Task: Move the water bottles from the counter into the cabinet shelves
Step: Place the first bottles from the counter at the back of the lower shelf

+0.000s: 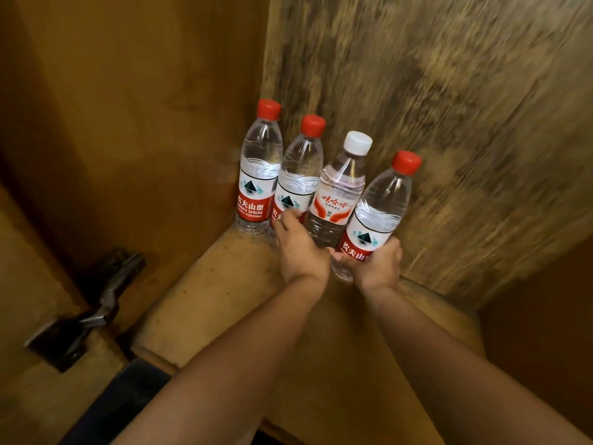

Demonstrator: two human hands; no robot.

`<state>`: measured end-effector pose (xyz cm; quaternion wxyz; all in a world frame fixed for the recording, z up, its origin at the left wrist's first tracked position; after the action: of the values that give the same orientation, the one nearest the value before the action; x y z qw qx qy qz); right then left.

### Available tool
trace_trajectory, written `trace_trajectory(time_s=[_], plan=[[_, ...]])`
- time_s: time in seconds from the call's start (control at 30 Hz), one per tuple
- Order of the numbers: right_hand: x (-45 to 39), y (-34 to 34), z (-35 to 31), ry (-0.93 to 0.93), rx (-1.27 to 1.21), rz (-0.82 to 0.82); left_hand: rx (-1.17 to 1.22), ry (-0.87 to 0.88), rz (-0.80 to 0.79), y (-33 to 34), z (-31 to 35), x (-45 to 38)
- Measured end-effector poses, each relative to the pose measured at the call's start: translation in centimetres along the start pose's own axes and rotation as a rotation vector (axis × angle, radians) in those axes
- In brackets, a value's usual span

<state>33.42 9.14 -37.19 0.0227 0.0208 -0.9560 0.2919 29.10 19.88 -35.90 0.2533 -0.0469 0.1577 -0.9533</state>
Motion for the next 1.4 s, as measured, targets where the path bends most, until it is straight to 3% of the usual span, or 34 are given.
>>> trace_trajectory(time_s=[0.13, 0.33, 0.6, 0.97, 1.27, 1.4], plan=[[-0.5, -0.1, -0.3, 0.023, -0.003, -0.027, 0.131, -0.062, -0.012, 0.3, -1.6, 1.7], [-0.6, -0.3, -0.5, 0.036, -0.023, -0.075, 0.473, -0.135, -0.311, 2.6, -2.5, 3.4], [0.6, -1.3, -0.4, -0.095, 0.074, -0.063, 0.609, -0.210, -0.384, 3.2, -1.4, 1.7], [0.3, -2.1, -1.8, -0.028, 0.261, -0.096, 0.676, -0.118, -0.419, 3.4, 0.4, 2.8], [0.4, -2.0, -1.9, 0.016, 0.231, -0.106, 0.531, -0.094, -0.551, 2.2, 1.1, 2.8], [0.5, -2.3, -2.1, 0.064, 0.125, -0.189, 0.473, -0.114, -0.623, 1.4, 1.3, 3.0]])
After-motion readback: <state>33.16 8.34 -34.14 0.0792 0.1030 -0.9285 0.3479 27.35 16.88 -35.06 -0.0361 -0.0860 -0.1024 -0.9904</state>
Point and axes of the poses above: each hand's wrist, its own x-axis away from the middle knuckle, its own y-axis out of the palm, z = x × y, the point moved 1 cm from there along -x, towards the middle knuckle, and after that the axes turned 13 degrees about -z, right-handed, at the moved point
